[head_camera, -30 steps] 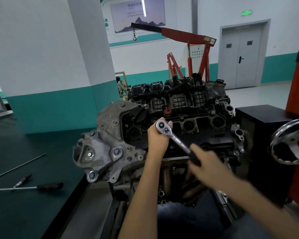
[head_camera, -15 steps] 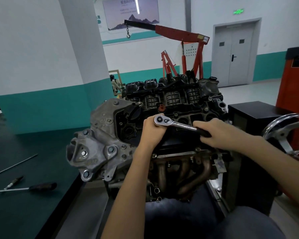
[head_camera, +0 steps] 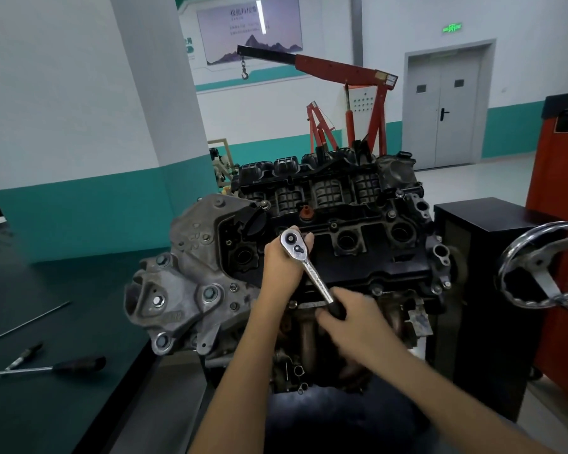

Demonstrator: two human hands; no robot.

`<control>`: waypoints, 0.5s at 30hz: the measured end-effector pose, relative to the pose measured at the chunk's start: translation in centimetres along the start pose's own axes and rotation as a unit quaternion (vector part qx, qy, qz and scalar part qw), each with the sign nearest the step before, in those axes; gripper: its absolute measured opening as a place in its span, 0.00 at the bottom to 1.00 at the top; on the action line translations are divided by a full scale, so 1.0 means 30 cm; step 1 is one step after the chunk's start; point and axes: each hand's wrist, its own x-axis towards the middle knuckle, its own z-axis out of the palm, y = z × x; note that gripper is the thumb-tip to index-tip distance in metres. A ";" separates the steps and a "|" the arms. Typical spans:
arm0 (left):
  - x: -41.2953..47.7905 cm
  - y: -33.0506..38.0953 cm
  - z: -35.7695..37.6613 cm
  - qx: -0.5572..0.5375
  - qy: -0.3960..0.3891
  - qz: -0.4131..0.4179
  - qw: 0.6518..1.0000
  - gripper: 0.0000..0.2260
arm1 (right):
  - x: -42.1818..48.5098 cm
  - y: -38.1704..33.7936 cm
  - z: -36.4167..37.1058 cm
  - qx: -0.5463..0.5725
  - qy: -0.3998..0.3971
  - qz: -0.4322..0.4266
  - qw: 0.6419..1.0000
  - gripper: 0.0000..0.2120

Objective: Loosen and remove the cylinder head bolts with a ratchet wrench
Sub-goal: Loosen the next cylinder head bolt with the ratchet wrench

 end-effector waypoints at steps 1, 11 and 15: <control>0.002 0.001 -0.010 -0.010 -0.007 0.003 1.000 0.19 | 0.029 -0.002 -0.049 -0.067 0.000 -0.011 0.998 0.13; 0.008 0.014 -0.016 -0.103 -0.044 0.009 0.994 0.22 | 0.223 -0.052 -0.305 -0.353 -0.055 -0.112 0.927 0.09; 0.010 -0.002 0.026 -0.102 -0.002 0.009 0.995 0.23 | 0.052 0.044 -0.097 -0.135 -0.020 -0.054 0.989 0.13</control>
